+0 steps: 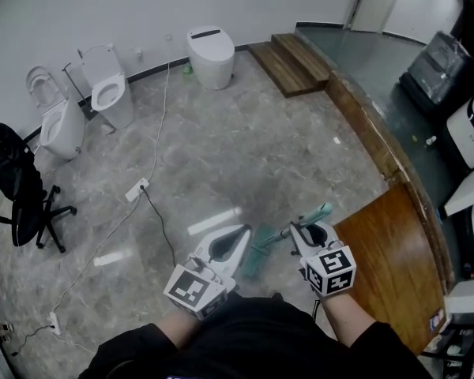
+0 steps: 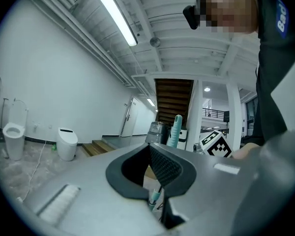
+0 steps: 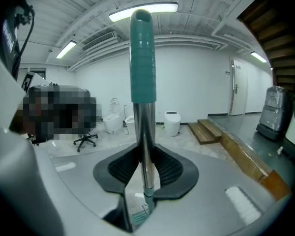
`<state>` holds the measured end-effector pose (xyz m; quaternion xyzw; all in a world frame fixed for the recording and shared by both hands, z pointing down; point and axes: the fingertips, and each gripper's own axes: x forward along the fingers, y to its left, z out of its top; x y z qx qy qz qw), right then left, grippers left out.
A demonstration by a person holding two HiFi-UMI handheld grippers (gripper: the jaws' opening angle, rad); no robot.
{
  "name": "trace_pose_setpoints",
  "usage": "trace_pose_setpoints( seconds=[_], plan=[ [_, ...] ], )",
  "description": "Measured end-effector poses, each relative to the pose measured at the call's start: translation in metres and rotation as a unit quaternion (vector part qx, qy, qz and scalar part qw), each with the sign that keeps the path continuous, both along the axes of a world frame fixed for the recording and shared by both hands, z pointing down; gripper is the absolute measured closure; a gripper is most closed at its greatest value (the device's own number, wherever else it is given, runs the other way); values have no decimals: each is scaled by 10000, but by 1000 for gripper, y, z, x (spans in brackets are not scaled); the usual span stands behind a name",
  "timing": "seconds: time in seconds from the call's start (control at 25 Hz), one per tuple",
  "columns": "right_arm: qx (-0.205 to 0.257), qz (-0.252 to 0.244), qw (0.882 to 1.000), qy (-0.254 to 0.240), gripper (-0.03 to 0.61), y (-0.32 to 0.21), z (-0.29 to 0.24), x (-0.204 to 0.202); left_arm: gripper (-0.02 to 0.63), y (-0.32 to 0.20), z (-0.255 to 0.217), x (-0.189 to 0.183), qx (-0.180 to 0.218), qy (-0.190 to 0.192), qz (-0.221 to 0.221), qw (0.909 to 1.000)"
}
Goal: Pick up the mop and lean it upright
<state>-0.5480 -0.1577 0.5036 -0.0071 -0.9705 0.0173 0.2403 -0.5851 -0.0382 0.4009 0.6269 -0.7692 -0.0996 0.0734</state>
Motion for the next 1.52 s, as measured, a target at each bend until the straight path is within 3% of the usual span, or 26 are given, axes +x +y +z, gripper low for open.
trace_pose_setpoints(
  seconds=[0.32,0.72,1.12,1.52],
  plan=[
    [111,540,9984,-118,474,-15,-13,-46,604,16,7,-50,52,171,207,9996],
    [-26,941,9955,-110,474,-74,13,-77,604,-11,14,-68,-157,160,185,9996],
    [-189,1313,9911,-49,474,-167,59,-89,604,-82,15,-89,-501,87,44,9987],
    [-378,1644,9855,172,472,-259,102,-75,604,-164,25,-84,-770,35,132,9969]
  ],
)
